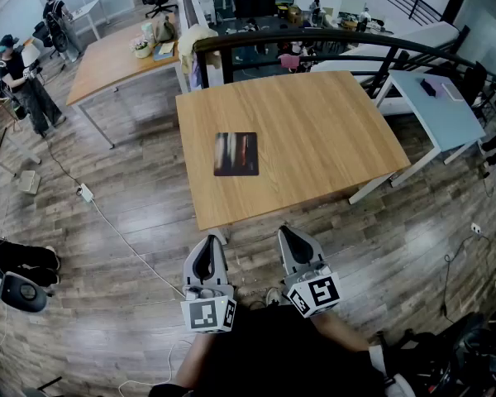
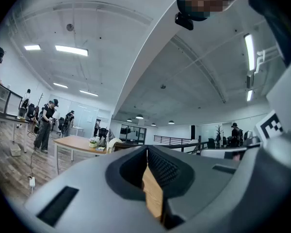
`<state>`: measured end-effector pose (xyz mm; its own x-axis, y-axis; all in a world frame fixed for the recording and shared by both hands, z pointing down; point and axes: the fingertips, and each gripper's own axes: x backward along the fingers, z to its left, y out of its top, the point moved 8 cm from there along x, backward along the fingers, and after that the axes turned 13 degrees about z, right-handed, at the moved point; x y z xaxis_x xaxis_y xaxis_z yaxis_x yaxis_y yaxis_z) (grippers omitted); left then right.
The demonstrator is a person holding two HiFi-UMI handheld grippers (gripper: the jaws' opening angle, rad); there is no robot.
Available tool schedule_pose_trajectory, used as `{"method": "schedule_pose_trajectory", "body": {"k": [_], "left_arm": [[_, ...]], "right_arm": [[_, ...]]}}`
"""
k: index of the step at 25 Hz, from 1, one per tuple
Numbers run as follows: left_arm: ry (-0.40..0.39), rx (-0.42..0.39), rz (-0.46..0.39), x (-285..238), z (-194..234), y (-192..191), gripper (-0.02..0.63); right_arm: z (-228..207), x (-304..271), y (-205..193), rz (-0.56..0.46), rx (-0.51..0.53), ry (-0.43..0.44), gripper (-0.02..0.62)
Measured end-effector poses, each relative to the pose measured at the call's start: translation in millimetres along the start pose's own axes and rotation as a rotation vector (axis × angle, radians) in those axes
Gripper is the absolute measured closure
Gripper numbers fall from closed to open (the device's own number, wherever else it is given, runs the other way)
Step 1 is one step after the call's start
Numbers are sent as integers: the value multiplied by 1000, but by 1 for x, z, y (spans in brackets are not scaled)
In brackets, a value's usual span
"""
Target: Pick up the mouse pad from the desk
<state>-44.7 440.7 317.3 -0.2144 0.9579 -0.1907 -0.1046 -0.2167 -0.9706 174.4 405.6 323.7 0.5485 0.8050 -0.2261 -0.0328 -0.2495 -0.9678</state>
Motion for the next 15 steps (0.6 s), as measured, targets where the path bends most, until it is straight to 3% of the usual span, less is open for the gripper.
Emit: {"method": "schedule_pose_trajectory", "body": {"k": [15], "left_arm": [[-13, 8, 5, 5, 12, -1, 581]], "right_arm": [[12, -5, 1, -14, -21, 5, 563]]}}
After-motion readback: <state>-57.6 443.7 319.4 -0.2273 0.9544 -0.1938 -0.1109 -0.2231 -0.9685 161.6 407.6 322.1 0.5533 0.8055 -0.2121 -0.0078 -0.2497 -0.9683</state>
